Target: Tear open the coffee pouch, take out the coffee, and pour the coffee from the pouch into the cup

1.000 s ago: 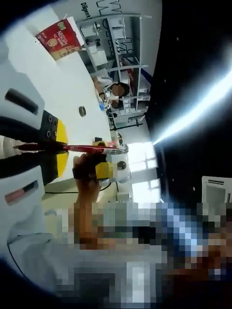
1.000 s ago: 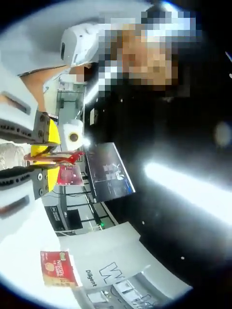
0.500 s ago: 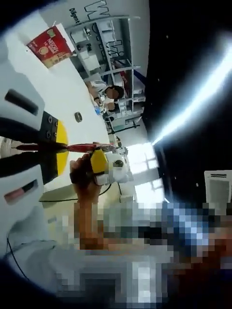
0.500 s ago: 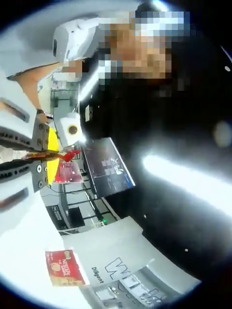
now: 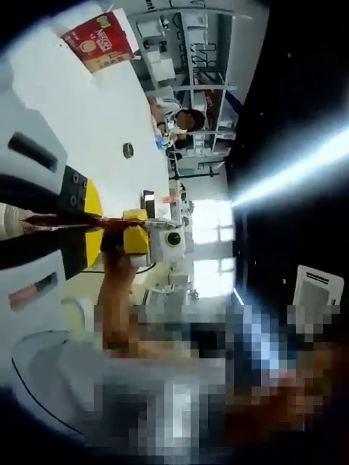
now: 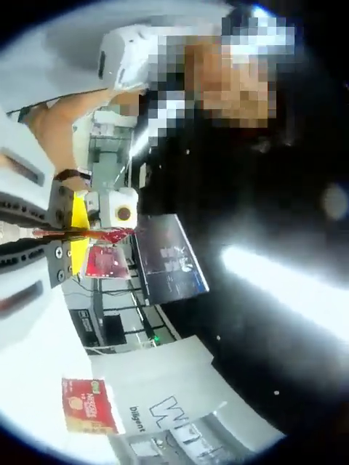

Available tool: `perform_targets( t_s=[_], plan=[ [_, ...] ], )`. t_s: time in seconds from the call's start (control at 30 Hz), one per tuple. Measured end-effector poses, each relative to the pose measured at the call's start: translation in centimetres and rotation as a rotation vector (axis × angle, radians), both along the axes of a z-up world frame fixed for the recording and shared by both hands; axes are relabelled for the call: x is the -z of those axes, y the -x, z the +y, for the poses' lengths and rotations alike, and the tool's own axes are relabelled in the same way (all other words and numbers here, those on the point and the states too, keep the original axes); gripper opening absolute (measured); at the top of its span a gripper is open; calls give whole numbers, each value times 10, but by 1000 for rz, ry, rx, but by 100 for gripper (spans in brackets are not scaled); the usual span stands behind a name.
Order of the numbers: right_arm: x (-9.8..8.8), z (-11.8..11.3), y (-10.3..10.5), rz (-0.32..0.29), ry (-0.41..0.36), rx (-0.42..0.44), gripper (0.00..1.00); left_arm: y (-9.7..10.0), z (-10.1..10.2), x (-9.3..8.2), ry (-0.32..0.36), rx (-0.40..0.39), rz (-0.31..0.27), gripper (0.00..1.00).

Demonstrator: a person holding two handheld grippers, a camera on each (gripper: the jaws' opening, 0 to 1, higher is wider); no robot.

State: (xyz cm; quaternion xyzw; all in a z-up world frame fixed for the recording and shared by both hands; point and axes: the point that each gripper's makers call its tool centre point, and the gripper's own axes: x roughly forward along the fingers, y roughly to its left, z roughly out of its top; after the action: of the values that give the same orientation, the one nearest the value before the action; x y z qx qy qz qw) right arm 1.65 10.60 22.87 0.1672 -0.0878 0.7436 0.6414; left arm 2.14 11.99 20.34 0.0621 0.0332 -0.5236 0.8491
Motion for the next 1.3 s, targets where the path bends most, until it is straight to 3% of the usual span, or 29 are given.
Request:
perform_targets(
  t_s=[0.03, 0.13, 0.23, 0.37, 0.43, 0.5, 0.57, 0.7, 0.9, 1.07, 1.23, 1.3],
  plan=[
    [0, 0, -3, 20, 2, 12, 2, 1, -1, 1, -4, -9, -11, 18],
    [2, 0, -8, 72, 4, 25, 2, 1, -6, 5, -16, -14, -16, 20],
    [2, 0, -10, 102, 10, 25, 2, -5, -5, 6, -47, -49, -55, 13],
    [0, -1, -7, 115, 8, 6, 3, -3, -4, 2, -27, -36, -28, 10],
    [-3, -1, -3, 83, -6, -12, 7, -2, -4, 2, -27, -30, -26, 6],
    [-5, -2, 3, 53, -17, -34, 20, -1, -3, -2, -18, -25, -15, 5],
    [-6, -2, 5, 22, -15, -38, 26, 0, -2, -4, 1, -11, 2, 4],
    [-9, -7, 6, -28, -48, -46, 21, 9, -2, -8, 63, 61, 86, 4],
    [-4, -5, 10, -105, -23, -33, 6, 14, -2, -10, 78, 80, 115, 4],
    [-5, -4, 15, -119, -20, -47, 8, 24, -4, -10, 115, 155, 212, 4],
    [-7, -4, 18, -129, -30, -65, 14, 25, -14, -4, 103, 204, 242, 4],
    [-6, -2, 20, -140, -22, -72, 12, 23, -19, -1, 92, 219, 240, 4]
  ],
)
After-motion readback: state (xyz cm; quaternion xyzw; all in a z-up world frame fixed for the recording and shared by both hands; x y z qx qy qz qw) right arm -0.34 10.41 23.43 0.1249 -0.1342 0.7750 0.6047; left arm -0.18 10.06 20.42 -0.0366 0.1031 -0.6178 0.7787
